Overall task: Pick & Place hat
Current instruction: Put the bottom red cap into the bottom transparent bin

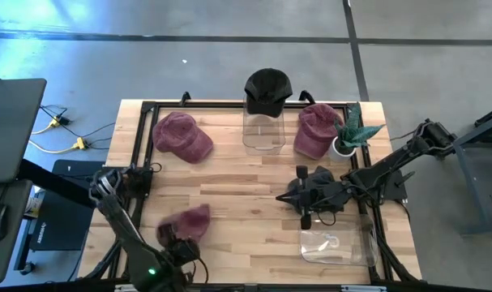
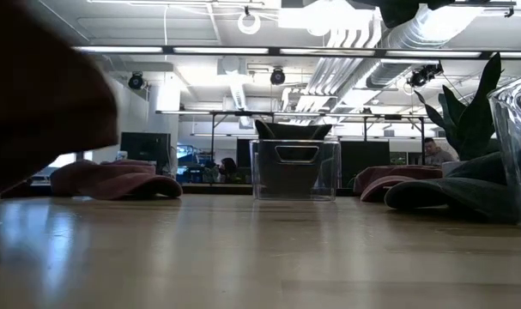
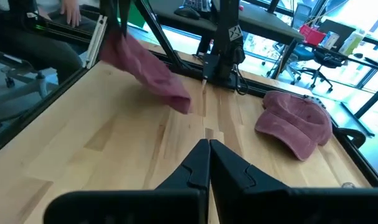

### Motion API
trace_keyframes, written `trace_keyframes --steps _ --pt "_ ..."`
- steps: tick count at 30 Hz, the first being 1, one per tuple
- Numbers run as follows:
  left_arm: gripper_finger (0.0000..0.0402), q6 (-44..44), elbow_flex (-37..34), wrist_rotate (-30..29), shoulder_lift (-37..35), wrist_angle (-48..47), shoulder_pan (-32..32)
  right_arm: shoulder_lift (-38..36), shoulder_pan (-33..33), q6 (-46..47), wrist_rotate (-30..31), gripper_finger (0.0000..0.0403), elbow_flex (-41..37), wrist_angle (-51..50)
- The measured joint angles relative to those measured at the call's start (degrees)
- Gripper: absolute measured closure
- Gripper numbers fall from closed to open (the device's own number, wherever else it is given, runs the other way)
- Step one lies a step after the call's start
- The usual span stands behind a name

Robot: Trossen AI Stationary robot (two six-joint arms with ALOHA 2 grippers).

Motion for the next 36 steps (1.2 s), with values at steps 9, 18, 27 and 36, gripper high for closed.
trace_keyframes --steps 9,18,27,36 --pt "0.0401 7.75 17.51 -18.53 -1.82 0.26 0.15 0.00 0.00 0.15 -0.07 0.0394 0.00 -0.18" --pt "0.0401 9.38 7.96 -20.23 -2.46 0.51 4.30 1.03 -0.68 3.63 -6.62 0.0355 0.02 2.24" --pt "0.0401 17.92 3.59 -19.39 -2.40 5.89 9.59 17.13 -3.71 -4.44 -15.88 0.0174 2.31 21.97" --pt "0.0401 25.22 3.61 -19.98 -2.19 12.06 13.74 27.75 -0.21 -5.59 -10.85 0.0108 19.38 5.32"
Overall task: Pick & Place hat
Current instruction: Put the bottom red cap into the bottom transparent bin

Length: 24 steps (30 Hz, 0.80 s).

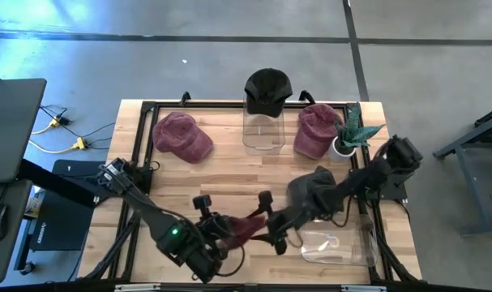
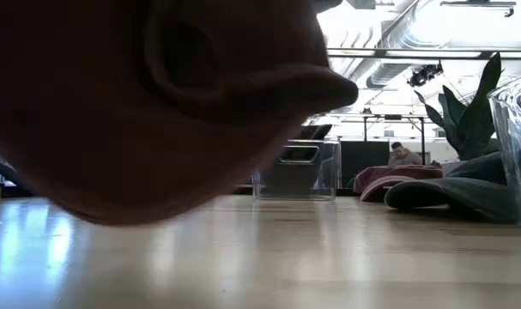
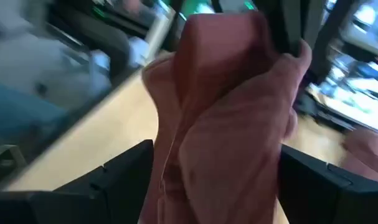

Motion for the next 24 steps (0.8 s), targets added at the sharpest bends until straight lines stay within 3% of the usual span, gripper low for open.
trace_keyframes --steps 5,8,11,15,17,19,24 --pt "0.0401 7.94 -0.07 0.57 1.22 8.27 0.50 2.33 1.19 3.77 13.77 0.0118 5.62 -8.03" --pt "0.0401 12.50 0.13 2.09 2.04 13.73 0.55 3.46 0.85 4.14 16.20 0.0142 5.85 -8.37" --pt "0.0401 16.85 -0.06 3.74 2.70 16.93 0.53 4.22 -0.01 4.10 18.82 0.0191 5.84 -8.24" --pt "0.0389 20.60 -0.06 4.18 3.45 18.88 0.67 4.26 -1.49 4.17 25.58 0.0297 5.84 -7.45" --pt "0.0368 21.12 0.01 6.11 3.39 19.55 0.90 4.04 -2.28 4.14 27.71 0.0359 5.80 -7.42" --pt "0.0335 21.26 0.07 9.08 3.31 19.06 1.32 3.69 -3.10 4.21 27.81 0.0391 5.80 -7.52" --pt "0.0233 16.23 0.09 13.59 2.38 11.26 1.73 1.40 -5.10 11.52 24.83 0.0376 5.80 -11.55"
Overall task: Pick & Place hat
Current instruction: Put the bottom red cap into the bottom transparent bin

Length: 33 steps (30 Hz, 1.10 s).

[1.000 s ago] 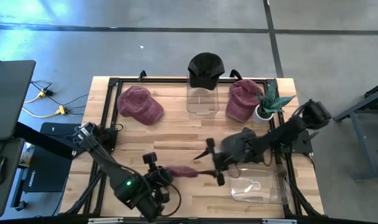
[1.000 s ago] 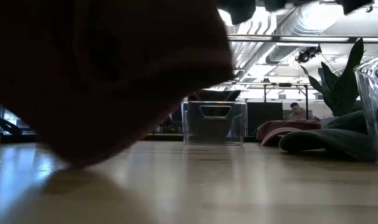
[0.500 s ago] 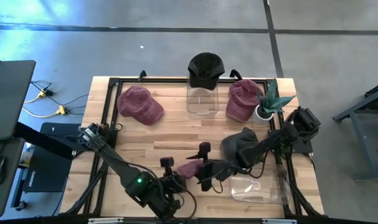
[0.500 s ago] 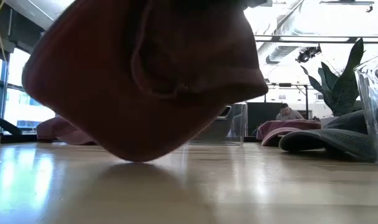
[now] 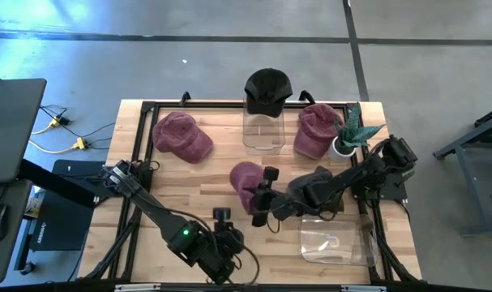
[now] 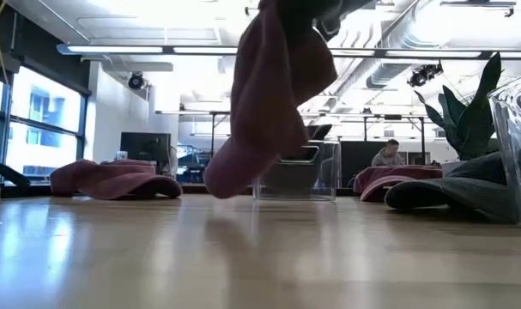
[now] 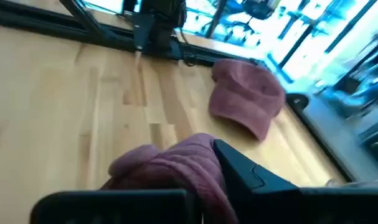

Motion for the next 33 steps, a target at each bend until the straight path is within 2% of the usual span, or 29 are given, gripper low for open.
trace_keyframes --steps 3,5,10,13,18,21,27,33 --pt "0.0187 -7.96 -0.15 -3.48 0.03 -10.09 -1.28 -3.03 -0.69 3.24 -3.19 0.0396 0.00 -4.57" --pt "0.0169 -12.92 -2.21 -9.47 0.08 -13.25 -3.05 -4.90 -0.88 5.00 -4.53 0.0397 0.00 -6.30" --pt "0.0163 -17.44 -14.70 -23.02 1.51 -8.84 -6.74 -8.80 -1.52 7.87 -8.95 0.0397 0.00 -8.27" --pt "0.0166 -17.70 -23.36 -31.46 0.91 1.10 -8.67 -9.79 -2.18 8.10 -13.33 0.0398 0.00 -7.82" --pt "0.0167 -10.19 -34.83 -34.50 1.11 18.21 -8.10 -11.27 -3.45 9.10 -18.19 0.0398 0.00 -5.62" --pt "0.0167 -3.36 -39.07 -33.95 1.15 23.66 -6.03 -12.06 -4.03 9.32 -20.87 0.0399 0.00 -4.04" --pt "0.0167 7.46 -39.40 -31.90 1.15 24.91 -1.49 -14.03 -4.12 9.43 -22.98 0.0400 0.00 -2.86" --pt "0.0167 8.66 -37.63 -42.67 1.15 25.81 0.07 -14.71 -4.09 9.45 -25.47 0.0396 0.00 -2.76"
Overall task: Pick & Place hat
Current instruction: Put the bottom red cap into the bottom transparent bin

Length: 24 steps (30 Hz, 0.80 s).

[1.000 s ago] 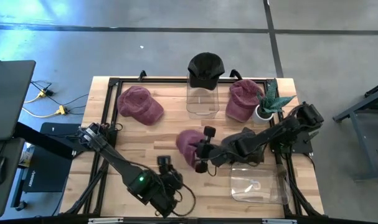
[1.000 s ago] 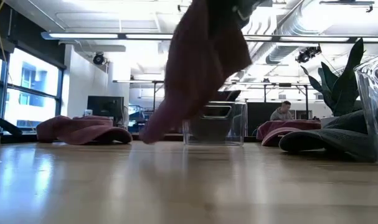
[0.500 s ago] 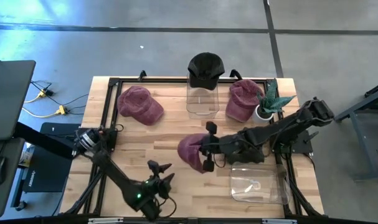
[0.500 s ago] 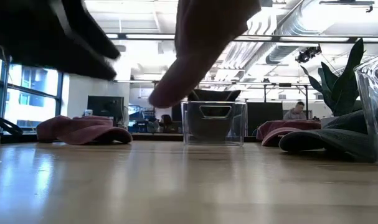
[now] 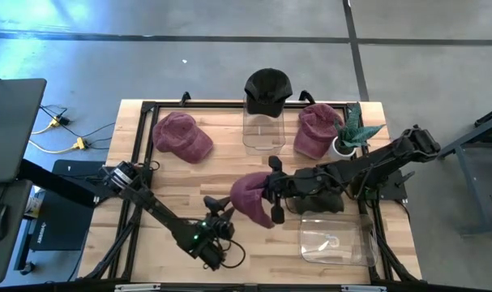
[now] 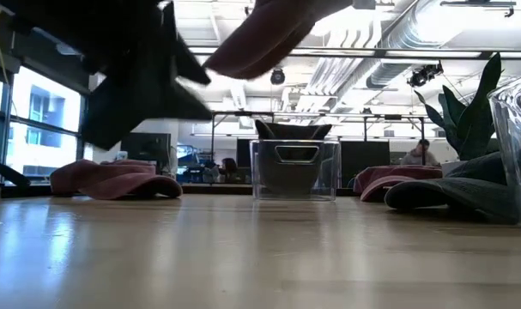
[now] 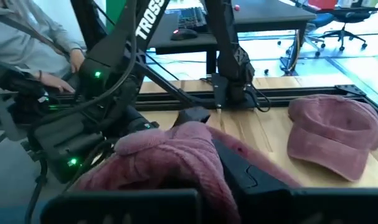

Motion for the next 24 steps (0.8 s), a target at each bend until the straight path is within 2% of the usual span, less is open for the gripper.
trace_keyframes --steps 3,6,14,24 --pt "0.0167 -0.01 0.04 -5.07 0.00 1.20 -0.13 0.02 0.00 -0.07 -1.01 0.0399 0.00 -0.57" --pt "0.0167 -0.16 0.04 -7.75 0.00 1.83 -1.24 0.02 0.00 0.03 -1.40 0.0400 0.00 -1.56" --pt "0.0167 -2.12 0.04 -9.70 0.00 2.22 -4.77 0.07 0.47 2.54 -1.43 0.0400 0.00 -3.91" --pt "0.0167 -2.41 0.04 -11.15 0.00 4.40 -4.70 0.11 3.98 5.69 -1.48 0.0400 0.00 -3.60"
